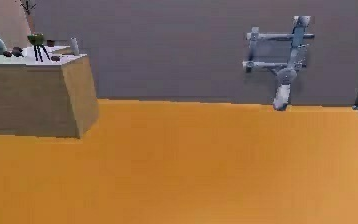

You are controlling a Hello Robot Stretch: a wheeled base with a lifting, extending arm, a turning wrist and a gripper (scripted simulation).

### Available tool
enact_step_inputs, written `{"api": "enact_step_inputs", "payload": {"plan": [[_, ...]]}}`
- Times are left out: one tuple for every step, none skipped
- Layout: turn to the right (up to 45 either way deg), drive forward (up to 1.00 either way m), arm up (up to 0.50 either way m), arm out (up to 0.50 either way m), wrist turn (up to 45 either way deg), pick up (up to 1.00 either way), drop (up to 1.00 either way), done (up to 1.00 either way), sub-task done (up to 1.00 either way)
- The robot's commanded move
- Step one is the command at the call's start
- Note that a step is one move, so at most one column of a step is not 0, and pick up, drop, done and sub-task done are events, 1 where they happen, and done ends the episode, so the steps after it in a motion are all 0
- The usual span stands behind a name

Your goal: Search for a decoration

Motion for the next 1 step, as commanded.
{"api": "enact_step_inputs", "payload": {"plan": [[-45.0, 0.00, 0.00, 0.00, 0.0, 0.00, 0.00, 0.00, 0.00]]}}
